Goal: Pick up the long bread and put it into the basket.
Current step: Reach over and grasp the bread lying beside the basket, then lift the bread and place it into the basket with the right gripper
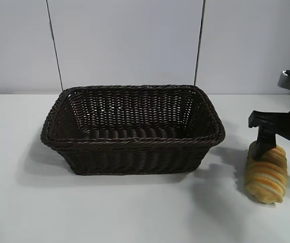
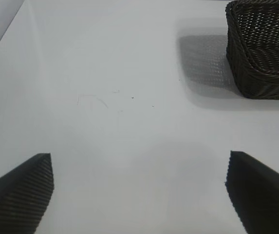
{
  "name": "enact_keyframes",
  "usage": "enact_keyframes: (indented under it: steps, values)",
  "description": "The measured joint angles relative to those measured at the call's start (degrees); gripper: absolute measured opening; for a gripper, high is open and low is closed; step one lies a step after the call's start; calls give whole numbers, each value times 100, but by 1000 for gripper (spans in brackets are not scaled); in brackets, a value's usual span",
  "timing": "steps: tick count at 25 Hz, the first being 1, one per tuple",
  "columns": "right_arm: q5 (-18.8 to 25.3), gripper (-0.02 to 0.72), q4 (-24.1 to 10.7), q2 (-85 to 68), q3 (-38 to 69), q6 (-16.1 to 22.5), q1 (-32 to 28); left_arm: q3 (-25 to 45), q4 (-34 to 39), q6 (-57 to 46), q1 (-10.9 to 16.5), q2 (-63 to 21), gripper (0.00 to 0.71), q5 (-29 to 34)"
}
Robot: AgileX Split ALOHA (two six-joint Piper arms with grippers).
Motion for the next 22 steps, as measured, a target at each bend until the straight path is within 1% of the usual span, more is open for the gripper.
enact_keyframes:
  steps: [2,5,8,12,17,19,22]
  values:
    - [12,60,0,0,0,5,0,0,0,0,0,0,694,-8]
    - [184,46,-10,-72,-27,0,0,0,0,0,0,0,694,-19]
    - [594,44,-125,-354,-162,-12,0,0,0,0,0,0,694,-24]
    - [1160,42,-288,-874,-708,-42,0,0,0,0,0,0,694,-25]
    - [1858,42,-339,-1137,-1545,-136,0,0,0,0,0,0,694,-25]
    - [2023,42,-339,-1142,-1775,-213,0,0,0,0,0,0,694,-25]
    - [2104,42,-321,-1136,-1966,-289,104,0,0,0,0,0,694,-25]
